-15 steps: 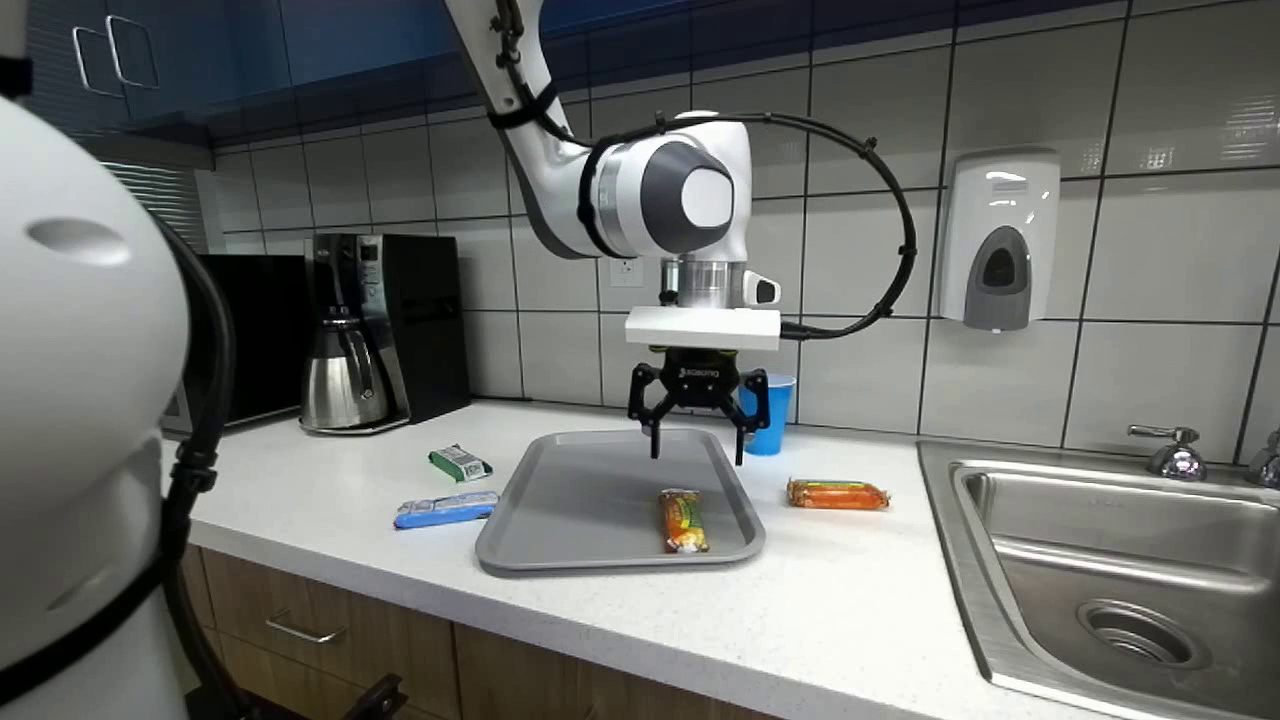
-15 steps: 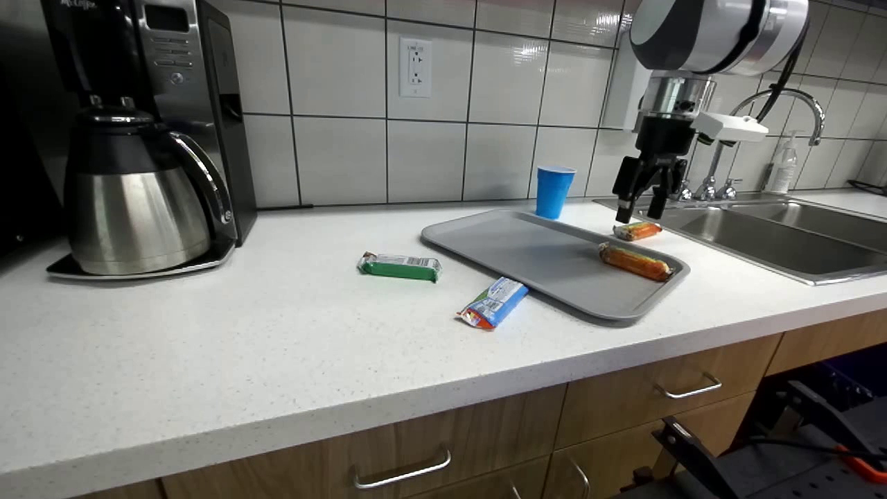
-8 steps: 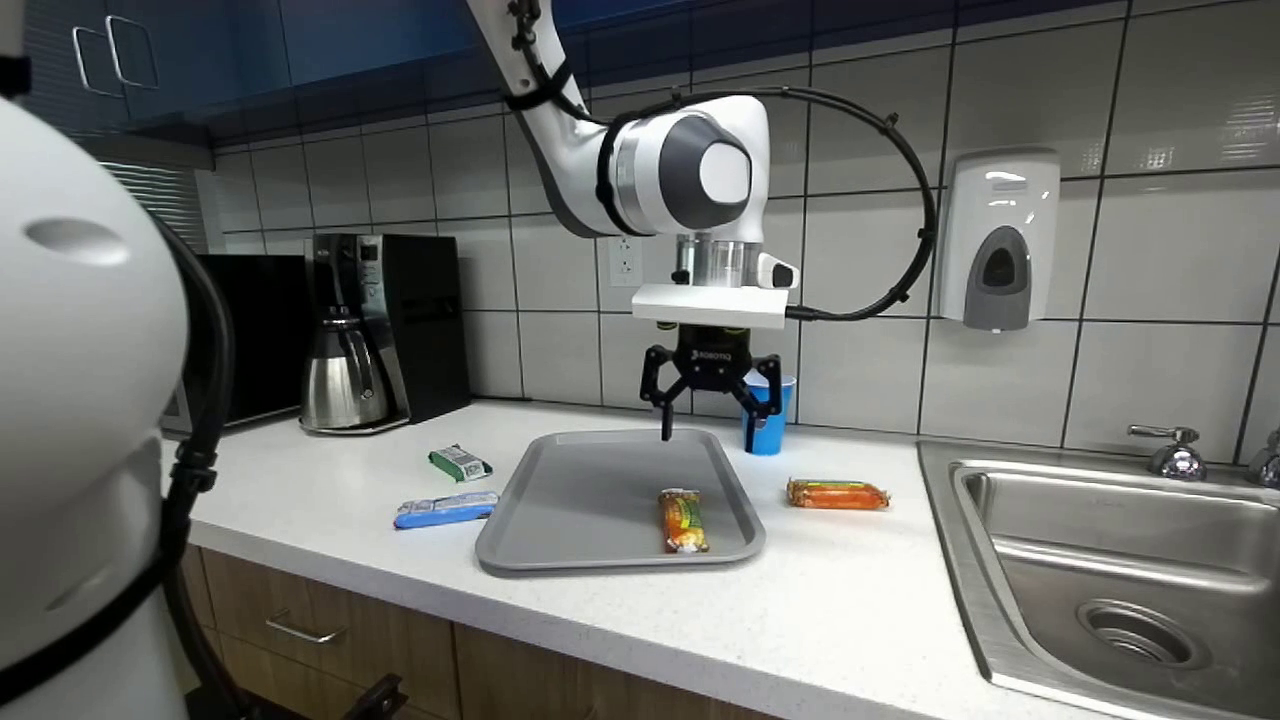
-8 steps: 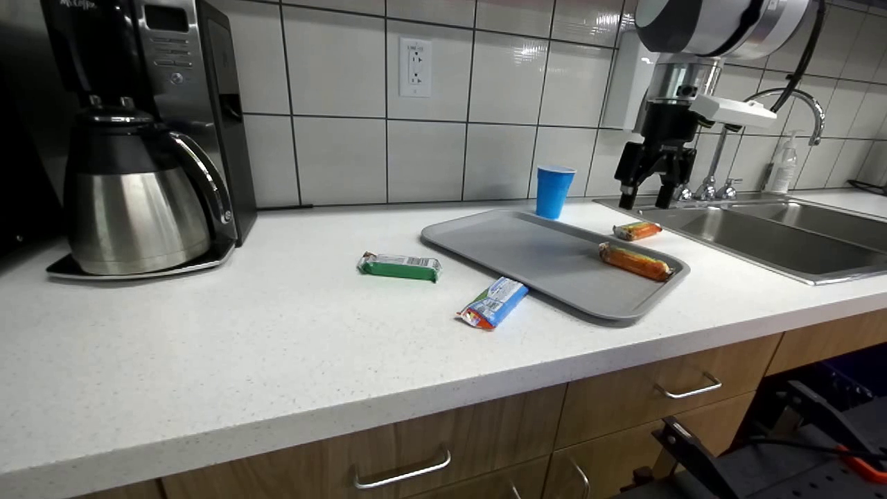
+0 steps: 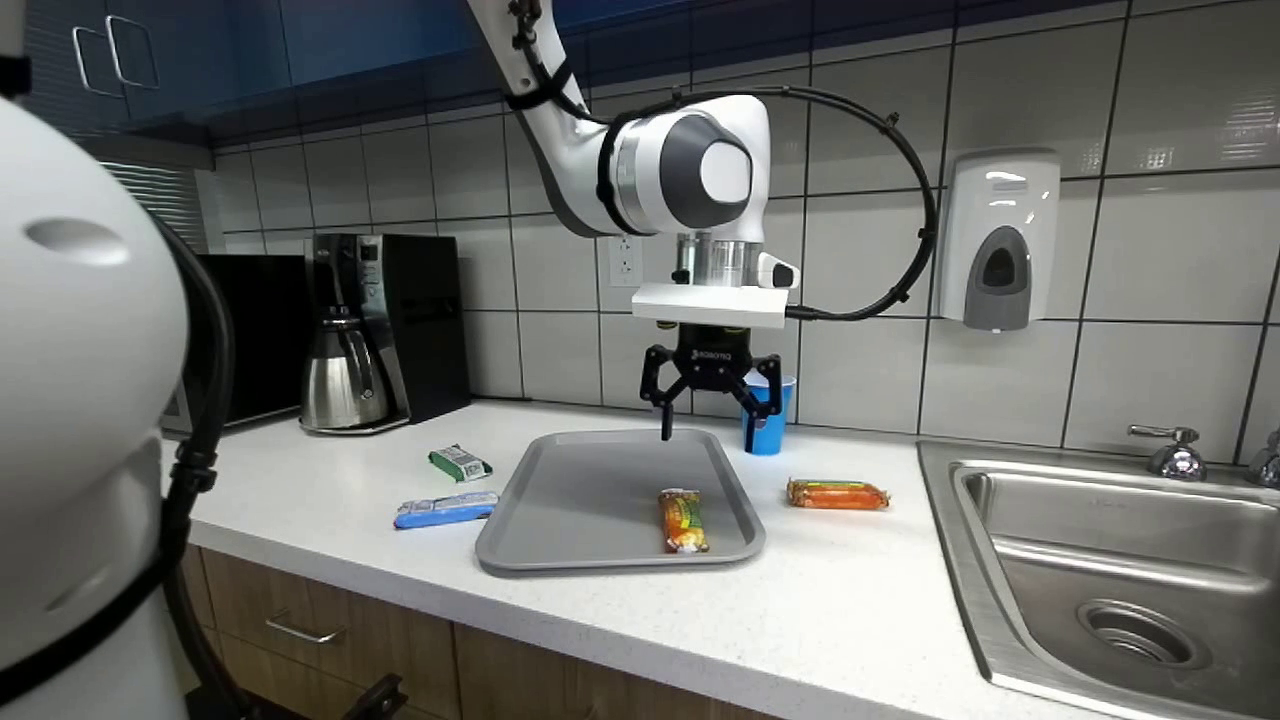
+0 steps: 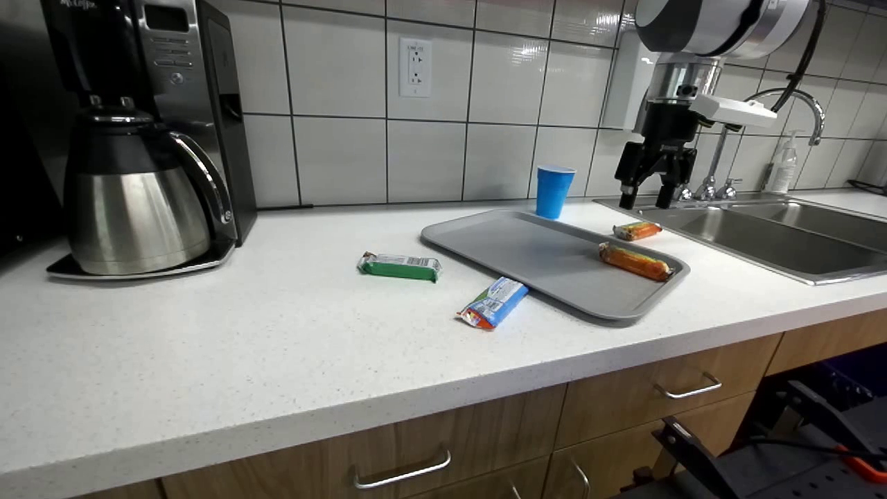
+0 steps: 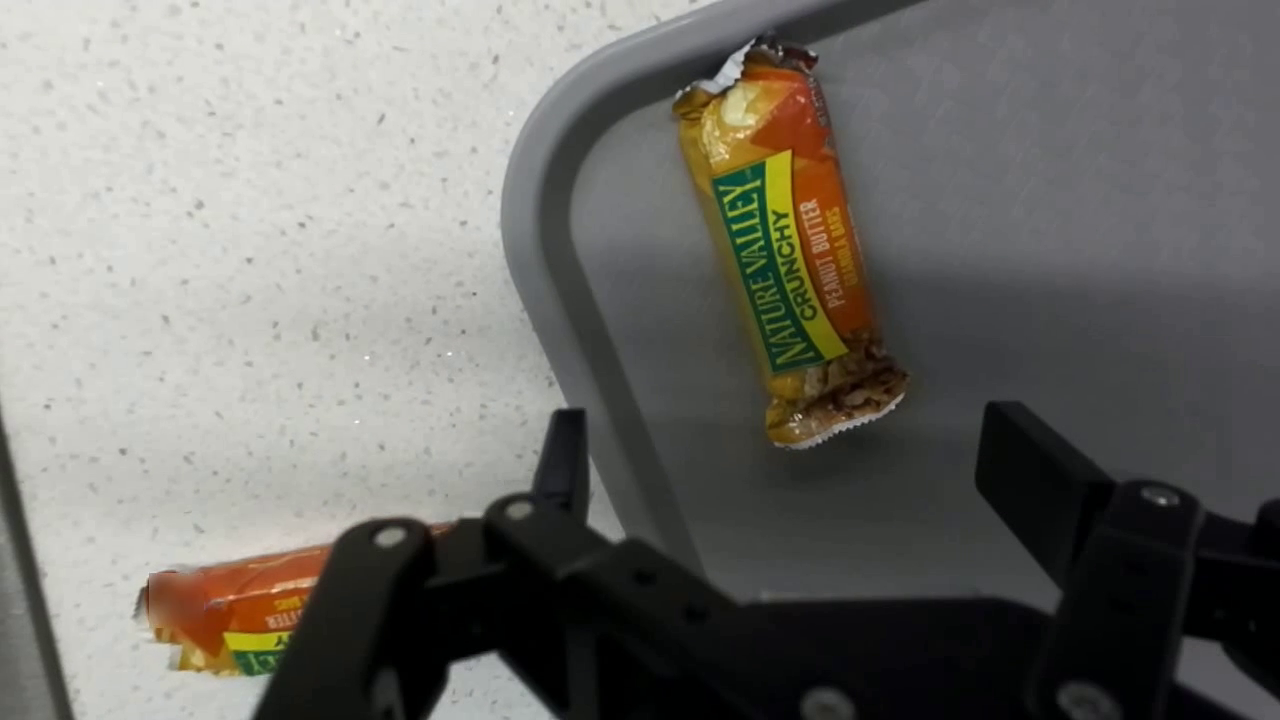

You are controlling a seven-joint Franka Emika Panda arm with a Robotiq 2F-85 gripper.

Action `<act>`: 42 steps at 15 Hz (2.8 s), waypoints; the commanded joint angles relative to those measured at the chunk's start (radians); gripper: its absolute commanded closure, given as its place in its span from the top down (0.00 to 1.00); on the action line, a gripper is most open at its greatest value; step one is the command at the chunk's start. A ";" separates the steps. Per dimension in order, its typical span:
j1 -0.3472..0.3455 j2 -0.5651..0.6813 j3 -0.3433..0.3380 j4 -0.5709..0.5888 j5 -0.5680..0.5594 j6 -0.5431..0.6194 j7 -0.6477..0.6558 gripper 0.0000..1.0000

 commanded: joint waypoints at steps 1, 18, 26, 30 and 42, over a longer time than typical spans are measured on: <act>-0.007 -0.001 0.007 0.001 -0.002 -0.003 0.002 1.00; -0.041 0.175 -0.058 0.187 -0.018 0.133 0.411 1.00; -0.007 0.344 -0.090 0.342 -0.054 0.152 0.689 1.00; 0.012 0.418 -0.110 0.411 -0.055 0.133 0.808 1.00; 0.024 0.531 -0.133 0.518 -0.036 0.076 0.934 1.00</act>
